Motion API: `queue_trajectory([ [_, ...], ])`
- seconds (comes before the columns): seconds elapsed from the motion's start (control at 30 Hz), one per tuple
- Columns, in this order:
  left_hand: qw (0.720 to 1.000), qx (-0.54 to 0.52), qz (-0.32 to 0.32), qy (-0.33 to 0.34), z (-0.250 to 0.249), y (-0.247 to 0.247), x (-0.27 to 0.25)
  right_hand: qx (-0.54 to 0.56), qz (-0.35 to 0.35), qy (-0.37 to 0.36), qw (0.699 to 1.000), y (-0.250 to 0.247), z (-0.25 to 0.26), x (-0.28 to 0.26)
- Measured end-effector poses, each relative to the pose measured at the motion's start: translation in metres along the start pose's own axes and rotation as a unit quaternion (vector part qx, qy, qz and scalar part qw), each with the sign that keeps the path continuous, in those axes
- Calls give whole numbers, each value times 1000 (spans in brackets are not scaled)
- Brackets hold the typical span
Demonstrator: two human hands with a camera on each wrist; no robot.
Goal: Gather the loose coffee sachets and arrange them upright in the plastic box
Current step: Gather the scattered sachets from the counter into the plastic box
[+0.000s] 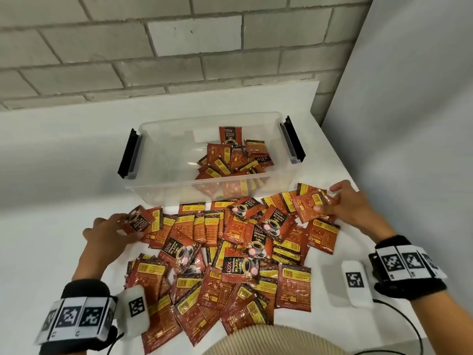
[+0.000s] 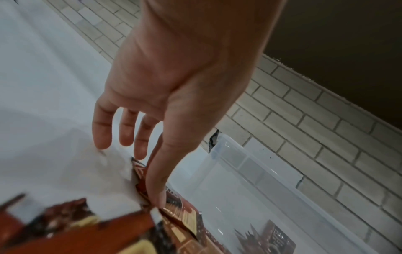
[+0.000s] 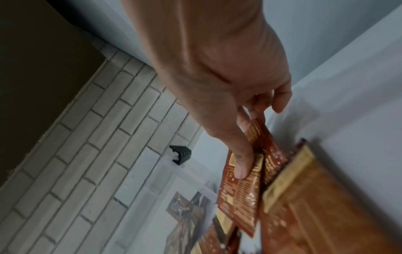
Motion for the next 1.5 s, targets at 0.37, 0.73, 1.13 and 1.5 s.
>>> queue_trajectory([
  [0.37, 997, -15, 65, 25, 8, -8, 11, -99, 61, -106, 988, -18, 26, -3],
  [0.73, 983, -80, 114, 121, 21, -20, 7, 32, 120, -72, 990, -11, 25, -3],
  [1.13, 967, -223, 61, 104, -17, -11, -5, -39, 218, -51, 974, -22, -26, -52],
  [1.5, 978, -149, 90, 114, -24, 11, 1, -122, 165, -24, 978, -4, -28, -45],
])
Point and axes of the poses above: each hand's wrist, its own x-axis towards the middle knuckle, its own y-axis out of the palm, z = x × y, the point moved 3 cm from there along x, towards the middle knuckle, and after that the axes turned 14 degrees about y, right-handed, at the moved point
